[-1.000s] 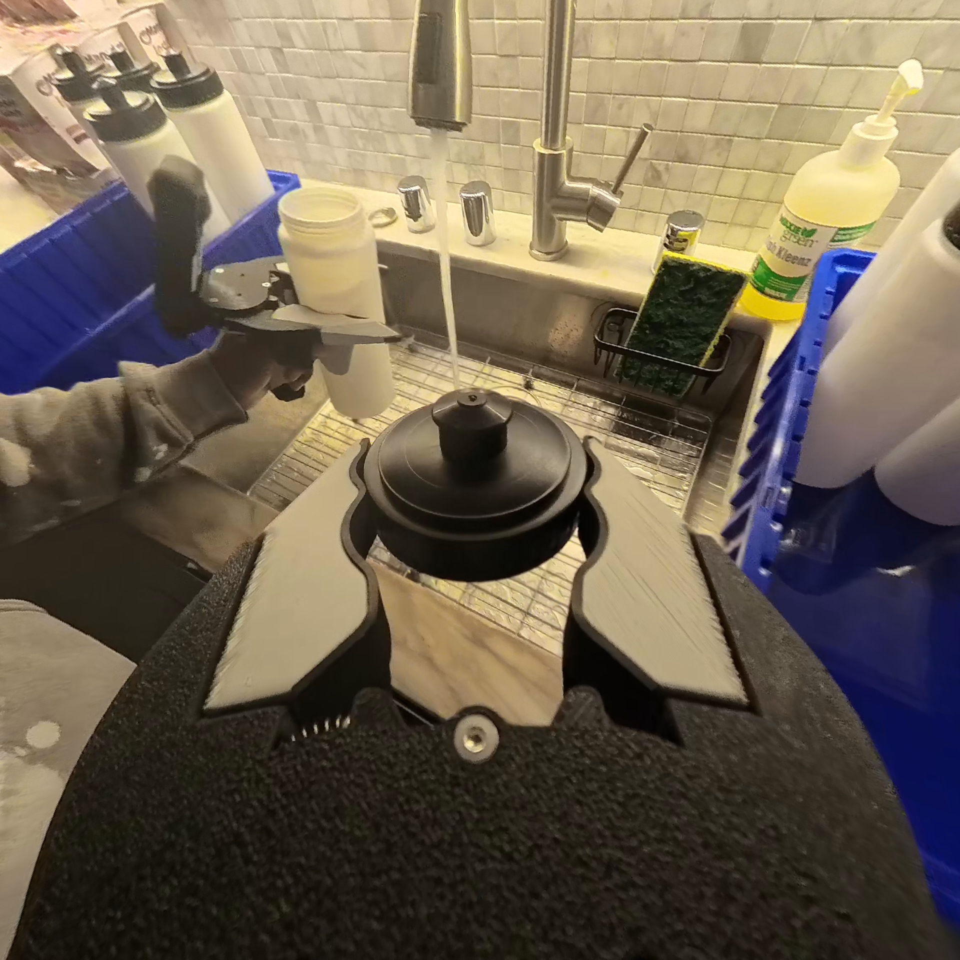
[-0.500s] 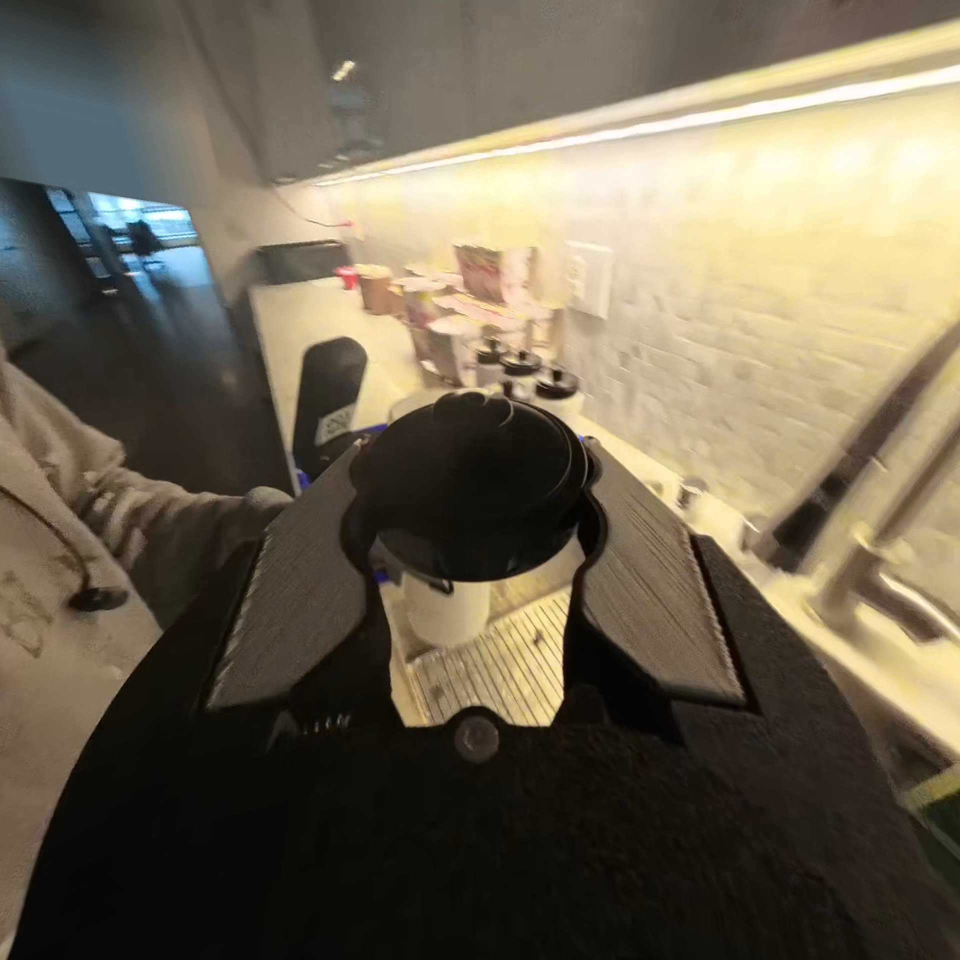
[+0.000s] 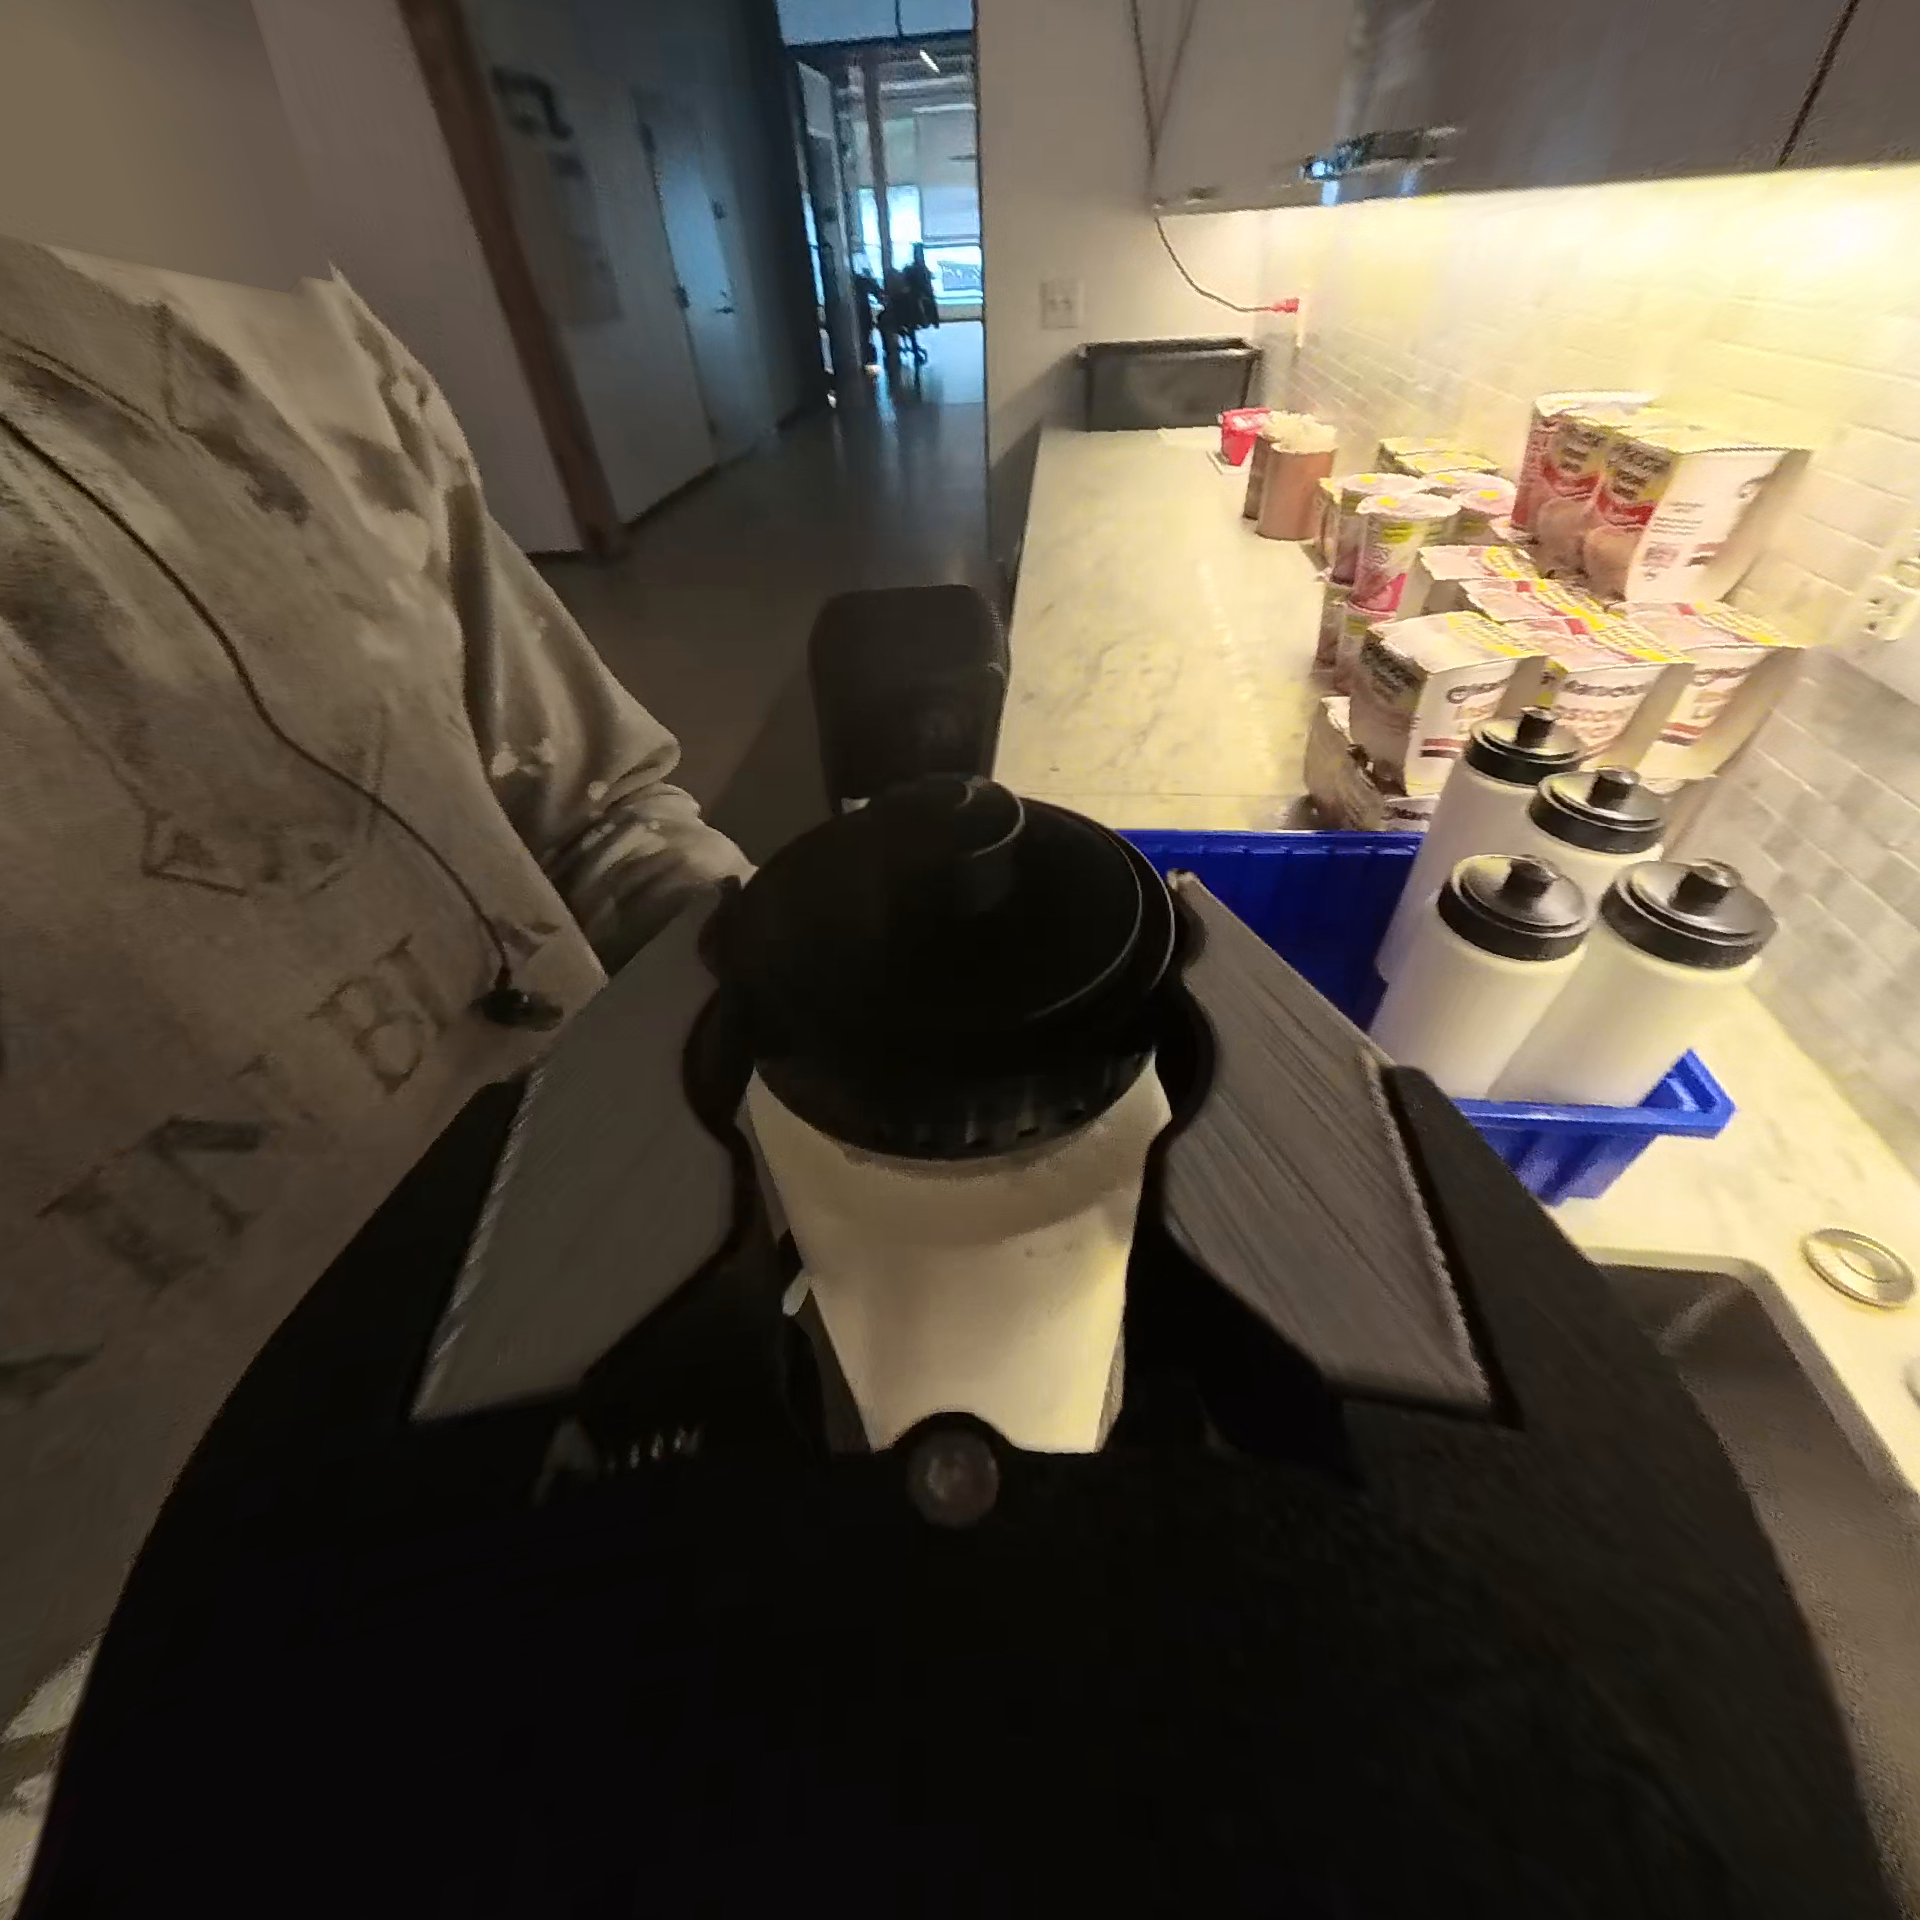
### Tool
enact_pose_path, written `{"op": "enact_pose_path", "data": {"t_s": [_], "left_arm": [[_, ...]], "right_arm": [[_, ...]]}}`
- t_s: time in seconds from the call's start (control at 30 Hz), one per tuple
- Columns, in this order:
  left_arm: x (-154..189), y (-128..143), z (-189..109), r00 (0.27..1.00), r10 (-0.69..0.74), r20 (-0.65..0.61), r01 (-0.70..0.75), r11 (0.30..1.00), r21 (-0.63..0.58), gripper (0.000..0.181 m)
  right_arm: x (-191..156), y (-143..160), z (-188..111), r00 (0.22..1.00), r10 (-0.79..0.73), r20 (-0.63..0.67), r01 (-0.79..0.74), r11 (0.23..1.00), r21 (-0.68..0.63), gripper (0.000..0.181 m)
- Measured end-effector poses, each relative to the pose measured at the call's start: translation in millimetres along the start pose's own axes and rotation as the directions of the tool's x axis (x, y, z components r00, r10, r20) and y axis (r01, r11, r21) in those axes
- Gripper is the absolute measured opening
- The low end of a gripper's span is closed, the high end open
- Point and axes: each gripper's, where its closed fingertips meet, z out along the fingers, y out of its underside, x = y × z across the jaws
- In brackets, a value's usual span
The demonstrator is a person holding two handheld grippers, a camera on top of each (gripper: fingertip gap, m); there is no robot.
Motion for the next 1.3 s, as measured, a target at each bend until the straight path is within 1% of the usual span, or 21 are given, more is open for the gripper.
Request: {"op": "enact_pose_path", "data": {"t_s": [0.13,0.23,0.3,0.37,0.47,0.57,0.63,0.7,0.77,0.8,0.87,0.9,0.93,0.97,1.0,1.07,1.1,1.17,1.23,1.27,1.3], "left_arm": [[18,0,0,0.997,-0.014,-0.081,0.012,1.0,-0.021,0.101],[26,-2,-1,0.992,-0.05,-0.117,0.048,0.999,-0.023,0.101],[23,-2,-1,0.995,-0.057,-0.083,0.055,0.998,-0.027,0.102],[16,-1,-1,0.999,-0.036,-0.03,0.035,0.999,-0.035,0.101],[6,4,0,0.998,-0.018,0.052,0.02,0.999,-0.048,0.101],[-4,9,2,0.991,0.003,0.135,0.006,0.998,-0.065,0.101],[-10,13,3,0.98,0.032,0.199,-0.016,0.997,-0.081,0.101],[-17,16,3,0.964,0.059,0.258,-0.036,0.995,-0.094,0.101],[-22,20,3,0.951,0.07,0.302,-0.04,0.994,-0.105,0.102],[-23,22,4,0.949,0.066,0.308,-0.035,0.994,-0.104,0.102],[-22,26,7,0.952,0.042,0.302,-0.018,0.996,-0.082,0.102],[-21,27,8,0.956,0.025,0.293,-0.004,0.997,-0.072,0.102],[-20,28,9,0.959,0.009,0.283,0.008,0.998,-0.062,0.096],[-18,27,9,0.962,0.003,0.271,0.011,0.999,-0.051,0.102],[-17,26,9,0.965,-0.001,0.262,0.013,0.999,-0.044,0.102],[-13,25,9,0.973,-0.006,0.233,0.015,0.999,-0.034,0.102],[-10,24,8,0.977,-0.002,0.215,0.008,1.0,-0.029,0.102],[-4,22,9,0.984,-0.002,0.175,0.008,0.999,-0.032,0.102],[1,21,10,0.989,-0.016,0.144,0.02,0.999,-0.03,0.102],[2,21,11,0.991,-0.014,0.136,0.019,0.999,-0.034,0.102],[2,21,12,0.991,-0.011,0.135,0.016,0.999,-0.039,0.102]], "right_arm": [[-13,-2,-3,0.998,0.011,0.066,-0.014,0.999,0.046,0.079],[-15,-4,-3,0.999,0.014,0.043,-0.016,0.998,0.062,0.079],[-10,-4,-4,0.999,0.02,-0.031,-0.018,0.998,0.06,0.079],[-5,-2,-4,0.991,-0.001,-0.135,0.009,0.998,0.057,0.079],[7,3,-6,0.948,-0.004,-0.319,0.027,0.997,0.066,0.079],[16,8,-11,0.882,0.034,-0.471,0.009,0.996,0.088,0.079],[21,12,-14,0.823,0.062,-0.565,-0.009,0.995,0.096,0.079],[27,16,-18,0.744,0.094,-0.662,-0.028,0.994,0.11,0.079],[33,22,-24,0.642,0.136,-0.754,-0.05,0.989,0.137,0.079],[35,25,-26,0.591,0.139,-0.795,-0.047,0.989,0.138,0.082],[37,32,-28,0.509,0.082,-0.857,-0.015,0.996,0.087,0.087],[35,33,-26,0.514,0.072,-0.855,-0.008,0.997,0.08,0.09],[31,31,-24,0.537,0.092,-0.838,-0.01,0.995,0.102,0.101],[26,26,-24,0.572,0.107,-0.813,-0.004,0.992,0.128,0.103],[20,20,-26,0.618,0.099,-0.78,0.015,0.991,0.137,0.106],[9,14,-29,0.728,0.047,-0.684,0.025,0.995,0.095,0.102],[10,14,-35,0.761,0.022,-0.648,0.022,0.998,0.06,0.102],[6,15,-36,0.866,-0.01,-0.5,0.015,1.0,0.005,0.097],[-1,13,-28,0.945,0.018,-0.327,-0.017,1.0,0.005,0.094],[-4,13,-22,0.963,0.046,-0.266,-0.046,0.999,0.004,0.091],[-1,14,-18,0.963,0.055,-0.263,-0.055,0.998,0.006,0.091]]}}
